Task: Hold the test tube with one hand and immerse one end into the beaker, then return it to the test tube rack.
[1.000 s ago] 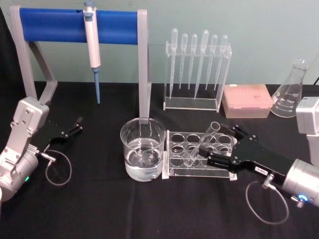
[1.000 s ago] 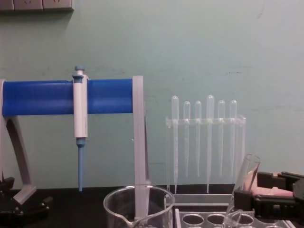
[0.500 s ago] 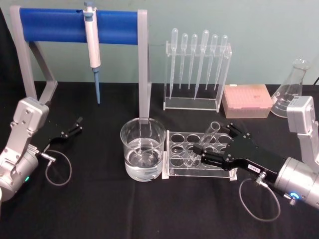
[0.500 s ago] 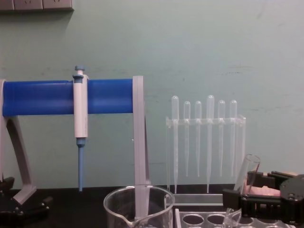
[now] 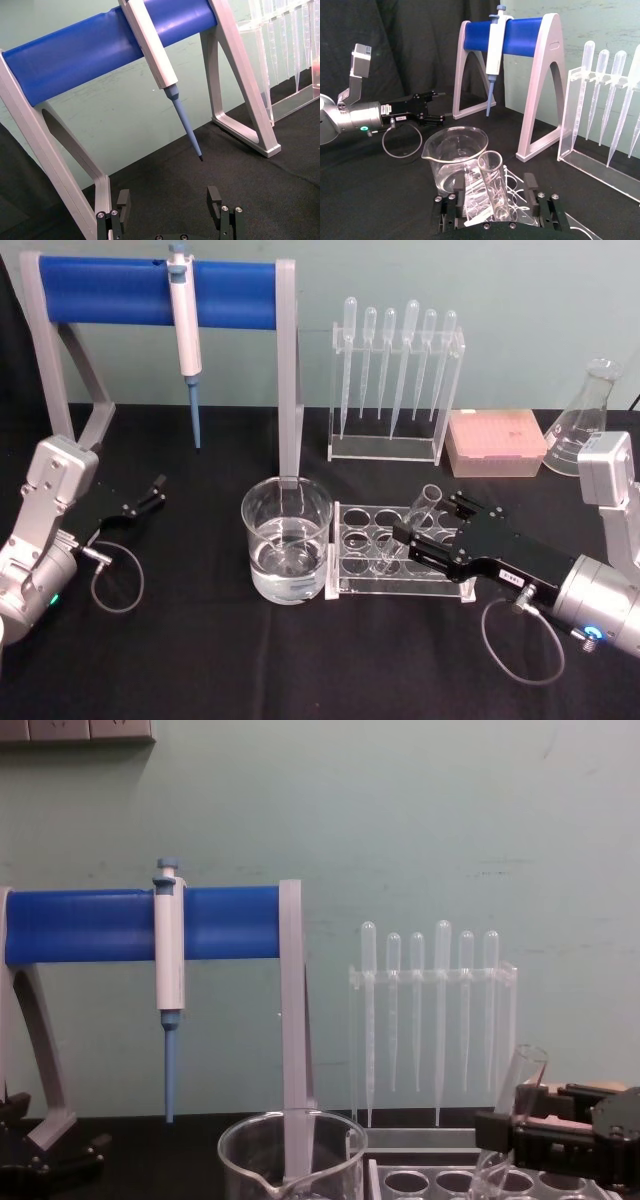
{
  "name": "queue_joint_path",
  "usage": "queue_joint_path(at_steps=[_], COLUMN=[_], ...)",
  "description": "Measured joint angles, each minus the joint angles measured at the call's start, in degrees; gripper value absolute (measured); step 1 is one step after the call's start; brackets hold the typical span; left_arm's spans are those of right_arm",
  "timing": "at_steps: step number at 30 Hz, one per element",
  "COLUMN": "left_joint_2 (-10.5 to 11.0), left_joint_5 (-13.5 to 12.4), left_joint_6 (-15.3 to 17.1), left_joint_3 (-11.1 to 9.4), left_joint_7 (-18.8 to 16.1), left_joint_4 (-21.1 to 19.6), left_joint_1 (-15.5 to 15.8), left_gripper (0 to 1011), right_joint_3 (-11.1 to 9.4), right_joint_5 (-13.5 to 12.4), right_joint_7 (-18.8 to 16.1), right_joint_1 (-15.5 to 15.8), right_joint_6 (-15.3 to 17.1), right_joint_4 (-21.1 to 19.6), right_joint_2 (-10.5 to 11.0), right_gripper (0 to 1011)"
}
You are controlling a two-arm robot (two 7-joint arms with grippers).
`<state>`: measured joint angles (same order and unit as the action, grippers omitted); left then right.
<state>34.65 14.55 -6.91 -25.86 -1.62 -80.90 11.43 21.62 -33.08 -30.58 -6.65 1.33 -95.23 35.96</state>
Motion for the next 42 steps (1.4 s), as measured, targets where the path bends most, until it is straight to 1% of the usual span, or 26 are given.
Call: queue_joint_path(at_steps=[1,2,5,6,7,9,12,13,14,15,17,31,36,37,42], left_joint_2=[0.0,0.0,0.0,0.0,0.0,0.0,0.0,0.0,0.0,0.0,0.0,0.0,0.0,0.0,0.0], left_joint_5=[0.0,0.0,0.0,0.0,0.0,0.0,0.0,0.0,0.0,0.0,0.0,0.0,0.0,0.0,0.0], left_joint_6=[0.0,0.0,0.0,0.0,0.0,0.0,0.0,0.0,0.0,0.0,0.0,0.0,0.0,0.0,0.0], left_joint_3=[0.0,0.0,0.0,0.0,0.0,0.0,0.0,0.0,0.0,0.0,0.0,0.0,0.0,0.0,0.0], left_joint_7=[0.0,0.0,0.0,0.0,0.0,0.0,0.0,0.0,0.0,0.0,0.0,0.0,0.0,0.0,0.0], left_joint_4=[0.0,0.0,0.0,0.0,0.0,0.0,0.0,0.0,0.0,0.0,0.0,0.0,0.0,0.0,0.0], left_joint_1=[0.0,0.0,0.0,0.0,0.0,0.0,0.0,0.0,0.0,0.0,0.0,0.0,0.0,0.0,0.0], left_gripper=[1000,1000,1000,1000,1000,1000,1000,1000,1000,1000,1000,1000,1000,1000,1000], right_joint_3=[0.0,0.0,0.0,0.0,0.0,0.0,-0.1,-0.1,-0.1,-0.1,-0.1,-0.1,-0.3,-0.3,-0.7], right_joint_5=[0.0,0.0,-0.1,-0.1,-0.1,-0.2,-0.2,-0.2,-0.2,-0.2,-0.2,-0.2,0.3,0.3,0.1], right_joint_7=[0.0,0.0,0.0,-0.1,-0.1,-0.1,-0.1,-0.1,-0.1,-0.1,-0.1,-0.1,-0.6,-0.6,-1.0], right_joint_1=[0.0,0.0,0.0,0.0,0.0,0.0,0.1,0.1,0.1,0.1,0.1,0.0,-1.1,-1.1,-2.1], right_joint_6=[0.0,0.0,0.1,0.1,0.1,0.1,0.1,0.1,0.1,0.1,0.1,0.2,1.7,1.7,3.9], right_joint_4=[0.0,0.0,0.0,0.0,0.0,0.0,-0.1,-0.1,-0.1,-0.1,-0.1,-0.1,-1.5,-1.5,-3.5], right_joint_2=[0.0,0.0,0.0,0.0,0.0,0.0,0.1,0.1,0.1,0.1,0.1,0.2,1.6,1.6,3.2], right_gripper=[748,689,628,568,548,465,404,343,332,282,239,239,239,238,238])
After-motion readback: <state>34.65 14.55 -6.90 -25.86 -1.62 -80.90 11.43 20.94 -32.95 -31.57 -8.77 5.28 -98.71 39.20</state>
